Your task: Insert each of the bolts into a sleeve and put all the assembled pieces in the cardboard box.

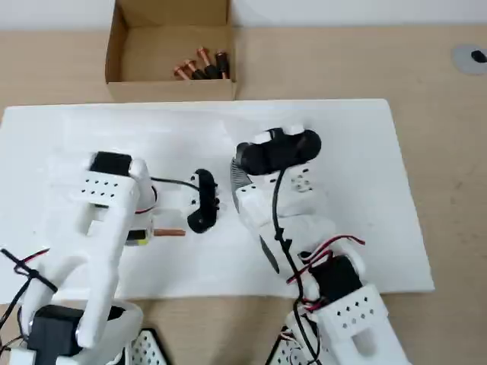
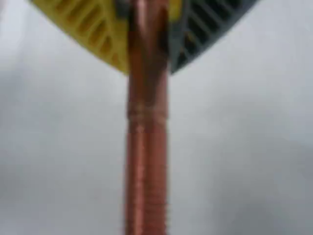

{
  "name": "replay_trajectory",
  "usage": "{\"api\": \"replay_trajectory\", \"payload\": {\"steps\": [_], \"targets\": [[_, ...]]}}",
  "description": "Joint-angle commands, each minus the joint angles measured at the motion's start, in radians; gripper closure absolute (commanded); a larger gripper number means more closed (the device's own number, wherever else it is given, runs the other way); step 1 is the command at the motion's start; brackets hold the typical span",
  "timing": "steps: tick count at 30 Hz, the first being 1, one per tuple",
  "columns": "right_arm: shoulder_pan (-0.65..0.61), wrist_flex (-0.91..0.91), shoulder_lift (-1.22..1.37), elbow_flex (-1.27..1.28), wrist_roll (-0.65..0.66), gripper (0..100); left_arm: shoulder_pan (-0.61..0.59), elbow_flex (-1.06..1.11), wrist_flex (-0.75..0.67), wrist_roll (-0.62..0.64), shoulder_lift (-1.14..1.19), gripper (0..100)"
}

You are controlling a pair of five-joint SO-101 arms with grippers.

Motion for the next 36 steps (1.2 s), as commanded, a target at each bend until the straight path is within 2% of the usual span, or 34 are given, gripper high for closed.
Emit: {"api": "replay_trajectory", "payload": {"steps": [1,4,6,11,15,18,20,22,25,27,29,31,36], "targets": [[0.012,-0.005,-0.005,-0.05,0.009,98.9,-0.002,0.043,-0.129,-0.025,-0.035,99],[0.012,-0.005,-0.005,-0.05,0.009,98.9,-0.003,0.087,-0.245,0.032,-0.035,98],[0.012,-0.003,-0.005,-0.05,0.012,98.9,-0.003,0.094,-0.295,0.089,-0.035,92],[0.01,0.058,-0.005,-0.056,0.064,98.9,-0.006,0.071,-0.302,0.14,-0.036,73],[0.012,0.08,-0.012,-0.056,0.064,98.9,-0.021,0.009,-0.304,0.282,-0.044,66],[0.012,0.08,-0.012,-0.056,0.064,98.9,-0.04,-0.08,-0.304,0.546,-0.047,66],[0.012,0.08,-0.012,-0.056,0.064,98.9,-0.055,-0.158,-0.281,0.847,-0.047,66],[0.012,0.08,-0.012,-0.056,0.064,98.9,-0.078,-0.226,-0.199,1.174,-0.038,66],[0.012,0.075,-0.007,-0.056,0.064,98.9,-0.153,-0.236,-0.126,1.617,-0.042,66],[0.01,0.072,-0.005,-0.053,0.064,98.9,-0.212,-0.222,-0.127,1.881,-0.044,66],[0.01,0.072,-0.005,-0.053,0.064,98.9,-0.215,-0.216,-0.127,2.097,-0.036,66],[0.01,0.072,-0.005,-0.051,0.064,98.9,-0.204,-0.186,-0.127,2.176,-0.038,66],[0.01,0.072,-0.012,-0.051,0.061,98.9,-0.097,-0.112,-0.163,2.209,-0.038,66]]}}
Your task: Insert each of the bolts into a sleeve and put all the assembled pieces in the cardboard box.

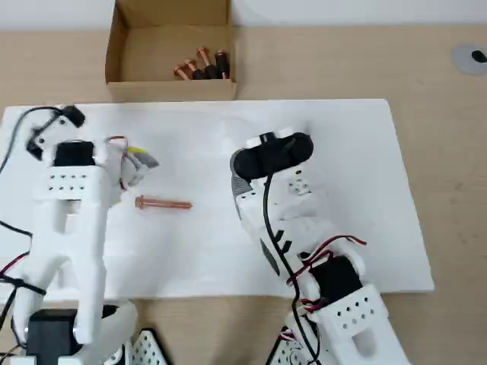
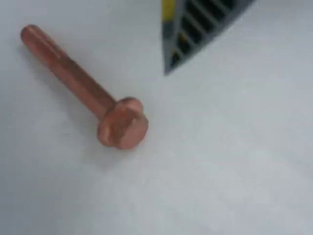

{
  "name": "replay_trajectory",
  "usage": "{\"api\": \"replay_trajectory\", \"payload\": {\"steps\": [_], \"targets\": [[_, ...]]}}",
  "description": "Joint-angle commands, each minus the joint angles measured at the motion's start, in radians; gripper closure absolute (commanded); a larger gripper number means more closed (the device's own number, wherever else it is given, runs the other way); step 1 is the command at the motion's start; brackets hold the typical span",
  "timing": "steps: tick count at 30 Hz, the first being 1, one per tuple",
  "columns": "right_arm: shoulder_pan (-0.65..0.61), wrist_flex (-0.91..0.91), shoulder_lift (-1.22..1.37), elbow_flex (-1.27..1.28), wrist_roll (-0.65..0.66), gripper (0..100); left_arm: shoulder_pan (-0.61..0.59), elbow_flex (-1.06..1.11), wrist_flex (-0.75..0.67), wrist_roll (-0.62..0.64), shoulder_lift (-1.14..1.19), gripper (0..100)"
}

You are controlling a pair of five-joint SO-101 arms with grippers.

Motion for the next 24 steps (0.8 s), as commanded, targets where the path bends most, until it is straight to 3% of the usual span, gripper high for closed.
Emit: {"api": "replay_trajectory", "payload": {"steps": [1,12,24], "targets": [[0.01,-0.006,-0.012,-0.051,0.003,98.9,0.052,0.049,-0.061,0.074,-0.028,66],[0.01,-0.002,-0.013,-0.053,0.002,98.9,0.046,0.41,-0.551,0.364,-0.036,66],[0.012,-0.003,-0.013,-0.051,0.002,98.9,0.049,0.446,-0.592,0.382,-0.028,69]]}}
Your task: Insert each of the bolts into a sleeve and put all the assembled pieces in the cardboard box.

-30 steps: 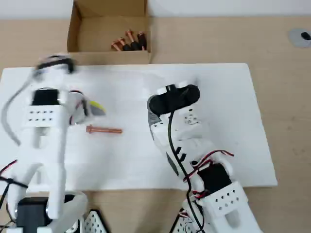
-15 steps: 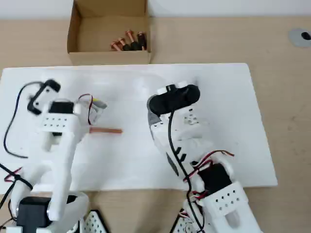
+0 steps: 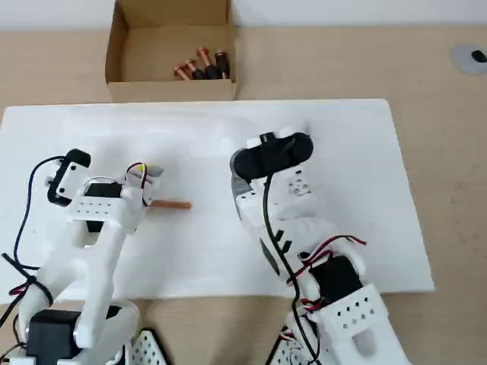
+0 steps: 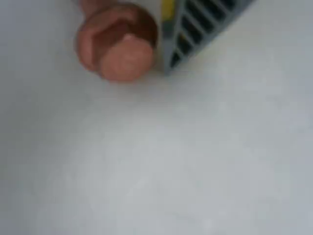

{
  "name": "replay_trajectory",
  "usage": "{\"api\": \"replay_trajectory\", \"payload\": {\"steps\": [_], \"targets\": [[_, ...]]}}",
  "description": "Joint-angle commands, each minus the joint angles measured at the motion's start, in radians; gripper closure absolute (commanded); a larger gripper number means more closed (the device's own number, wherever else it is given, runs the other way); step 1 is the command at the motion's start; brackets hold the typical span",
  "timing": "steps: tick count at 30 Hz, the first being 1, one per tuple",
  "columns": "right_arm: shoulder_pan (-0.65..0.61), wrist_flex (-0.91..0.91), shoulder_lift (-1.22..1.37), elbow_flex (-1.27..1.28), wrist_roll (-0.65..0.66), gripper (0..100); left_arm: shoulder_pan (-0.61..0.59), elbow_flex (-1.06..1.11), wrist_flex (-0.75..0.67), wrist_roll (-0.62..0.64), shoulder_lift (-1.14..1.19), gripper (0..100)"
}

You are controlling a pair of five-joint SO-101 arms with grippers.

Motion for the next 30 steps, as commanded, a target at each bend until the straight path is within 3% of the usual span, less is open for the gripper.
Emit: {"api": "replay_trajectory", "payload": {"steps": [1,6,17,23,30], "targets": [[0.012,-0.006,-0.013,-0.051,0.002,98.9,0.008,0.002,-0.017,0.008,-0.019,72],[0.012,-0.006,-0.013,-0.051,0.002,98.9,0.008,0.003,-0.02,0.0,-0.019,100],[0.012,-0.003,-0.013,-0.051,0.002,98.9,0.006,-0.026,-0.014,-0.02,-0.027,97],[0.012,-0.003,-0.013,-0.054,0.0,98.9,0.008,-0.295,0.195,-0.256,-0.027,100],[0.005,-0.006,-0.013,-0.059,0.0,98.9,0.008,-0.733,0.595,-0.69,-0.025,100]]}}
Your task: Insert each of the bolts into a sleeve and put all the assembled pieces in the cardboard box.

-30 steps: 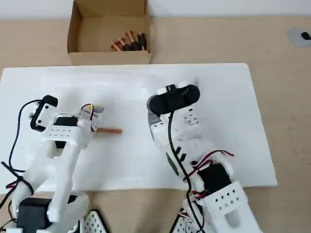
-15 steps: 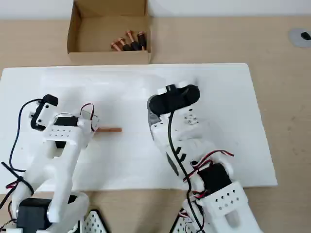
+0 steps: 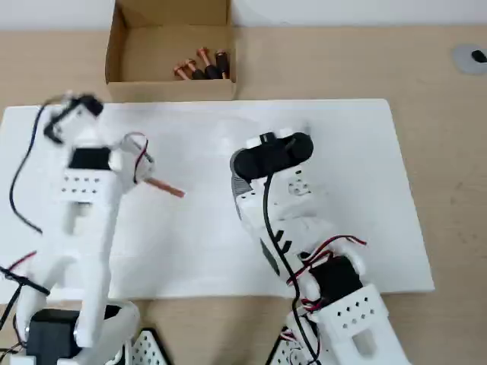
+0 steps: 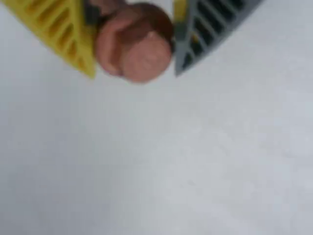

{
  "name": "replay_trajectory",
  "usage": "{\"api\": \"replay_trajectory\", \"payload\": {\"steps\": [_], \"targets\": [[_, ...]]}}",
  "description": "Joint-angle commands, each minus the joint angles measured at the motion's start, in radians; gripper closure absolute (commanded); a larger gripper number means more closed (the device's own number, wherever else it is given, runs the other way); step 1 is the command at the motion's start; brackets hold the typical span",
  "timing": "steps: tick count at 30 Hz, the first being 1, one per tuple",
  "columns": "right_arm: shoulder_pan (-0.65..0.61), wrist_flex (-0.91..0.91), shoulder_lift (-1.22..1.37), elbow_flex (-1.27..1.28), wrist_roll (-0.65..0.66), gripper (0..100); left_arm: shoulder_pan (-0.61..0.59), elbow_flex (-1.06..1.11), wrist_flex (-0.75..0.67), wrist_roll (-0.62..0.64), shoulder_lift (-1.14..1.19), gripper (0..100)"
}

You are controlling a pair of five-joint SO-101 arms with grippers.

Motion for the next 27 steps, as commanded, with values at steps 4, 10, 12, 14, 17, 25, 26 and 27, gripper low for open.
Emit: {"api": "replay_trajectory", "payload": {"steps": [4,10,12,14,17,25,26,27], "targets": [[-0.051,-0.003,-0.015,-0.077,-0.038,98.9,0.006,-0.517,0.313,-0.221,-0.022,100],[-0.252,-0.011,-0.013,-0.166,-0.048,98.9,0.021,-0.947,0.439,-0.224,-0.024,100],[-0.306,-0.011,-0.013,-0.191,-0.048,98.9,0.058,-1.033,0.453,-0.226,-0.024,100],[-0.352,-0.011,-0.01,-0.211,-0.048,98.9,0.1,-1.079,0.471,-0.23,-0.024,100],[-0.39,-0.011,-0.005,-0.225,-0.048,98.9,0.199,-1.065,0.474,-0.299,-0.024,100],[-0.392,-0.008,-0.008,-0.226,-0.043,98.9,0.258,-0.911,0.473,-0.497,-0.024,100],[-0.392,-0.005,-0.007,-0.225,-0.043,98.9,0.256,-0.91,0.473,-0.548,-0.024,100],[-0.39,-0.005,-0.007,-0.222,-0.043,98.9,0.244,-0.913,0.473,-0.606,-0.024,100]]}}
